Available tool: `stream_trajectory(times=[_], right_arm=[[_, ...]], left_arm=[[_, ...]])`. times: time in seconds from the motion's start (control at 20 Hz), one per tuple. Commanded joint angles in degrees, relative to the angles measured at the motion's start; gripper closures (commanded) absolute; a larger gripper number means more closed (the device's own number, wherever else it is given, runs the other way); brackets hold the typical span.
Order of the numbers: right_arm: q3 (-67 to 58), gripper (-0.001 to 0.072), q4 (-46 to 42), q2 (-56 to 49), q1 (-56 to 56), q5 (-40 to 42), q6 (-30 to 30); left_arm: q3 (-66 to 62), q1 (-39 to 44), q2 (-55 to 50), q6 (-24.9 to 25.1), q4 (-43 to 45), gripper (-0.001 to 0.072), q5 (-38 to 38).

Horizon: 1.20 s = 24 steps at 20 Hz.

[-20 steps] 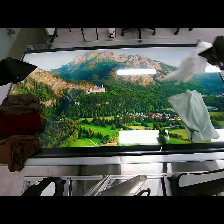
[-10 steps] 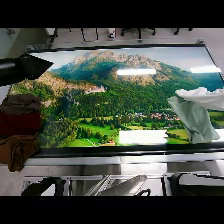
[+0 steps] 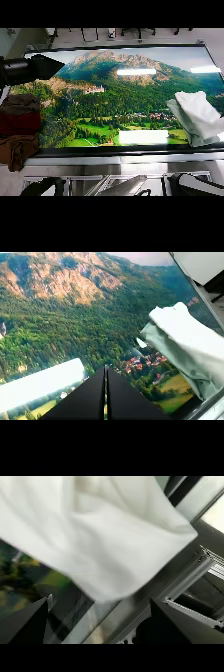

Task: Fold the shirts.

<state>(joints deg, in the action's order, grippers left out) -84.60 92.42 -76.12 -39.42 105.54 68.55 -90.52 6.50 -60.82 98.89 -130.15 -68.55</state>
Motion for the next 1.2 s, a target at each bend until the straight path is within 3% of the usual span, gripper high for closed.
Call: stream_trajectory(times=[0.0,0.25,0.4,0.45,0.5,0.55,0.8,1.0,1.15], right_arm=[[4.3,0.0014,-3.8,0.7,0.0,0.0,0.2],[4.0,0.0017,0.4,0.8,0.0,-3.2,0.7],[3.7,0.0024,13.2,0.8,1.3,-11.5,2.4],[3.7,0.0166,17.7,0.8,2.5,-14.6,4.0],[3.7,0.0509,21.8,0.8,4.3,-17.8,7.1],[3.8,0.0694,23.9,0.8,6.8,-20.5,9.4],[6.8,0.0695,23.9,2.6,23.4,-29.2,17.4],[23.9,0.0696,23.9,10.9,37.9,-40.2,18.8],[37.1,0.0696,24.1,16.9,45.6,-46.8,18.5]], left_arm=[[0.0,0.7,-2.3,0.0,-0.1,0.0685,0.0],[0.0,0.7,-5.2,0.0,-0.2,0.0684,-0.1],[0.0,0.7,-5.3,0.0,-0.4,0.0684,0.2],[0.0,0.7,-5.2,0.0,-0.4,0.0685,0.0],[0.0,0.7,-4.9,0.0,-0.4,0.0684,-0.1],[0.0,0.7,-4.7,0.0,-0.4,0.0685,-0.1],[1.0,1.5,-4.2,-3.8,-0.2,0.0685,-2.5],[14.0,8.7,1.2,-4.0,2.1,0.0685,1.7],[28.2,14.9,6.8,-9.1,6.1,0.0686,8.3]])
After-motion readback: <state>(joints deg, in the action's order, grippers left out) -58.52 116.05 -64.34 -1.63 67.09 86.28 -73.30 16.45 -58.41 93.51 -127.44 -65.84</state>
